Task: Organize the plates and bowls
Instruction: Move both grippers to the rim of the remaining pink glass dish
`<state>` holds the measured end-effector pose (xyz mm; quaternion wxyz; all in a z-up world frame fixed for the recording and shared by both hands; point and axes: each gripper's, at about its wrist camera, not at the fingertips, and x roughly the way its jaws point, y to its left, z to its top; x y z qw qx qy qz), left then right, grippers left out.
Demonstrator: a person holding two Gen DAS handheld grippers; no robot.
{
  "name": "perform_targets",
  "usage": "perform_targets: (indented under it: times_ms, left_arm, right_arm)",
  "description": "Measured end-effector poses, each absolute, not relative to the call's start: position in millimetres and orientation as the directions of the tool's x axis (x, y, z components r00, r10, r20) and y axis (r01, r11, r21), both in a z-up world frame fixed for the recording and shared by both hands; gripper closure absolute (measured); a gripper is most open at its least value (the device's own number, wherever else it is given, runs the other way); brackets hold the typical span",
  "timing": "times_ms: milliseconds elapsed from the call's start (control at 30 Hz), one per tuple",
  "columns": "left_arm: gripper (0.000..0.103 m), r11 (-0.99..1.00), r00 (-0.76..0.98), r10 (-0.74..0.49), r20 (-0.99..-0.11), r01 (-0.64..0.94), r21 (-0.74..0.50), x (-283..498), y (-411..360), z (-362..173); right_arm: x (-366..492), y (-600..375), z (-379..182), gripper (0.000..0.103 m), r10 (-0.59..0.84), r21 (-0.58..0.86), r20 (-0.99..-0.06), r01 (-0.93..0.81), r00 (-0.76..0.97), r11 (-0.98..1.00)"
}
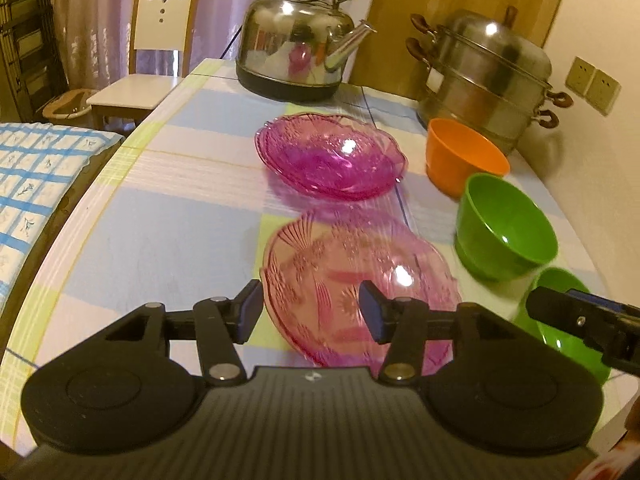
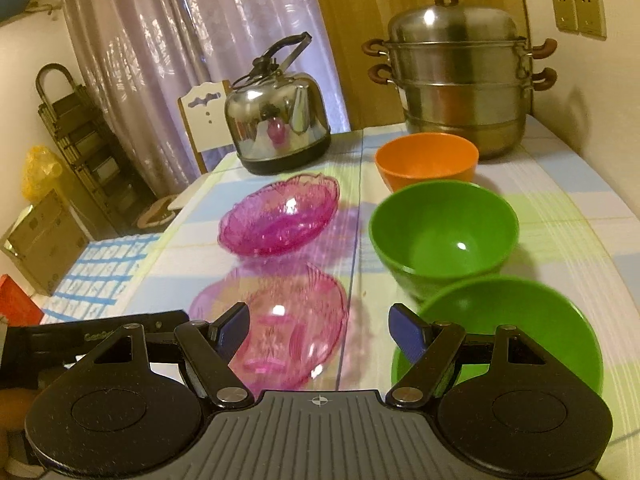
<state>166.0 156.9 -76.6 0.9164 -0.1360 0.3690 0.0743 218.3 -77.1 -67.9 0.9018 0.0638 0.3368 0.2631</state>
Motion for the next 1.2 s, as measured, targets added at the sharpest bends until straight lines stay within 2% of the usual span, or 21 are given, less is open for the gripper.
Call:
perform_targets:
  times_ms: [267, 633, 833, 967, 1200]
  left_arm:
    - [0.052, 0.966, 0.709, 0.042, -0.704, -0.208, -0.151, 140.8, 141.0, -85.1]
    - [0.051, 0.96, 0.684, 0.035, -0.728, -0.226, -0.166, 136.3, 150.5, -92.4]
    - [0.051, 0.967, 0.696, -0.001, -0.718, -0.181, -0.176, 147.1, 158.8, -75.6]
    - [0.051, 0.984, 0.686, -0.018, -0.728, -0.117, -0.135, 169.8, 169.8, -65.4]
    - [0.051, 0.989, 0.684, -0.059, -0.727, -0.059, -0.136, 200.8, 188.2, -72.6]
  right_arm:
    - [195.5, -87.1, -77.5, 0.027, 0.5, 0.281, -0.59, -0.419, 0.634, 0.863]
    - [194.7, -73.4, -91.1, 0.027, 0.496, 0.267, -0.62, -0.431, 0.608, 0.862]
    - [198.6, -66.5, -96.2, 0.027, 0.49, 0.269, -0.629, -0.423, 0.604, 0.865]
    - [203.5, -60.4, -95.6, 0.027, 0.482, 0.262, -0.626, -0.417, 0.614, 0.871]
    - [210.1, -43.1, -102.3, 0.027, 0.472, 0.241, -0.63, -0.424, 0.616, 0.873]
